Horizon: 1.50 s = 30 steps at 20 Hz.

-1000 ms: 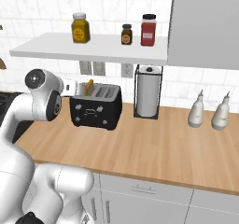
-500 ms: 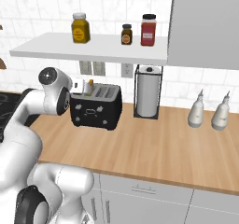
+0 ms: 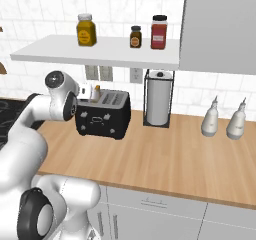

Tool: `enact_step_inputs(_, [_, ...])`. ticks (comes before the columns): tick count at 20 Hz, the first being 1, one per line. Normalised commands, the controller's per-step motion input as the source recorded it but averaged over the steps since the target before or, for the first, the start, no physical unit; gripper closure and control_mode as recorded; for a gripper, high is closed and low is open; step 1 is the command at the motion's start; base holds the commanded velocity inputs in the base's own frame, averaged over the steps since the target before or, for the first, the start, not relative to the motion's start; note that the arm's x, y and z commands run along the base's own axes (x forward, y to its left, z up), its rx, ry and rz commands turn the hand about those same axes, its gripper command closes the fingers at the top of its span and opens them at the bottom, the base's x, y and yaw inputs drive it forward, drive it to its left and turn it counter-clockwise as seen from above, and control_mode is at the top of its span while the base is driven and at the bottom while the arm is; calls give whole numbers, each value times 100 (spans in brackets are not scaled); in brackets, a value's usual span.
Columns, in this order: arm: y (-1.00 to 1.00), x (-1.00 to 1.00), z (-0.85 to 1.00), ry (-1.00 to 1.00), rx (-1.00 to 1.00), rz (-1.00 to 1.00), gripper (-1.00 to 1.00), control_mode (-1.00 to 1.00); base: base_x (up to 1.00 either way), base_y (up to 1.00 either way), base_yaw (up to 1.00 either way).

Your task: Start the toaster. Once the lever pops up, take the bread to the plate on the dining counter.

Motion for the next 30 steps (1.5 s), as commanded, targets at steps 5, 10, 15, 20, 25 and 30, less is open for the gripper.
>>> enact_step_inputs(5, [0, 13, -23, 0, 0, 0, -100, -100, 0, 0, 0])
enact_step_inputs(10, [0, 25, -12, 2, -1, 0, -100, -100, 0, 0, 0])
enact_step_inputs(15, [0, 29, -3, 1, -1, 0, -100, -100, 0, 0, 0])
enact_step_inputs(20, [0, 28, 0, 0, 0, 0, -100, -100, 0, 0, 0])
enact_step_inputs(25, [0, 25, -1, 0, 0, 0, -100, -100, 0, 0, 0])
enact_step_inputs(30, [0, 25, -9, 0, 0, 0, -100, -100, 0, 0, 0])
